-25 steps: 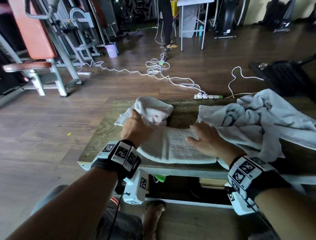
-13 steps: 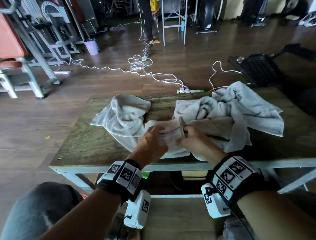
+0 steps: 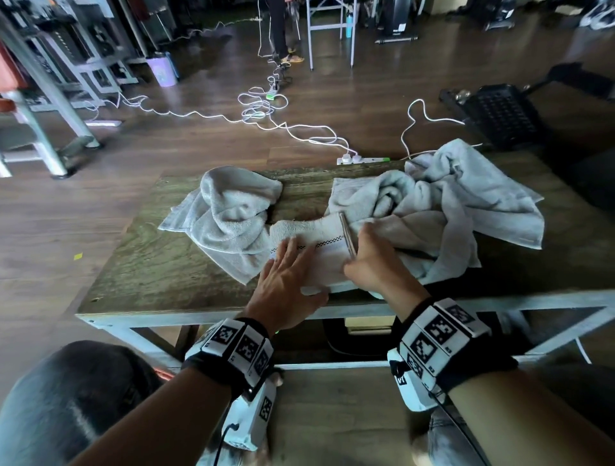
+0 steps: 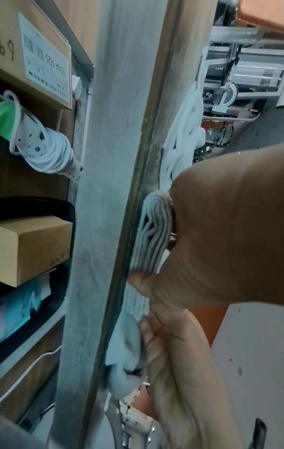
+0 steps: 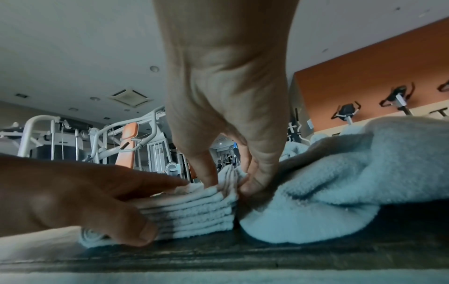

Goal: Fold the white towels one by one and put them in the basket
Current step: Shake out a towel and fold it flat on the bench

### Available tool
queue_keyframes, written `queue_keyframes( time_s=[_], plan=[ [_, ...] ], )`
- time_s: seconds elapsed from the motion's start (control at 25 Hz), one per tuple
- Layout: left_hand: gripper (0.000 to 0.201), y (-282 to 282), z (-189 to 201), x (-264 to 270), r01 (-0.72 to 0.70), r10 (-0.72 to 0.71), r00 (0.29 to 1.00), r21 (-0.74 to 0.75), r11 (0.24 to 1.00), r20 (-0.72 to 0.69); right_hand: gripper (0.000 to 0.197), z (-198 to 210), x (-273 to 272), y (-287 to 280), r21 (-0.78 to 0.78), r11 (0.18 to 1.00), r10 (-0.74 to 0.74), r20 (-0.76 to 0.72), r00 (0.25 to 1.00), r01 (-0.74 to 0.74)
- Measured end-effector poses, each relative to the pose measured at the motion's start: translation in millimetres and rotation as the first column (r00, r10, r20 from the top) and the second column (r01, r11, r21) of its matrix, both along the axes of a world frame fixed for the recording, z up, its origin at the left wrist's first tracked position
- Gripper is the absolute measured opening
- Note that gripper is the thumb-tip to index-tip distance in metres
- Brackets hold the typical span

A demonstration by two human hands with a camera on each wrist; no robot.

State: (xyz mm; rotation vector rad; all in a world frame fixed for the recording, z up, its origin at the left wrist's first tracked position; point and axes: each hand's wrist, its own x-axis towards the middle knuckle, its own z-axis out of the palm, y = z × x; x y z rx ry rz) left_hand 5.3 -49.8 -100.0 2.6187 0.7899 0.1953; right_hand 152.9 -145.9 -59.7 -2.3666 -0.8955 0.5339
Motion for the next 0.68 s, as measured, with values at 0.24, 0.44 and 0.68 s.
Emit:
queue_keyframes(
  time_s=[0.24,0.44,0.68],
  plan=[
    [0.062,2,7,-2,-0.235,0.282,0.904,-0.179,0.955,0.322,0.014,7,5,-8,-0.054,0.998,0.04,0.007,0.999,-0.039],
    [0.052,30,30,20,-0.483,0.62,0.78,-0.546,0.685,0.089,0.004,0,3,-8,-0.049,0.989,0.144,0.045,0.989,-0.142],
    [0.021,38,42,4,-0.405,0.765,0.629,-0.784,0.471,0.135,0.007,-8,2,0,0.304,0.944,0.092,0.125,0.988,-0.126]
  ],
)
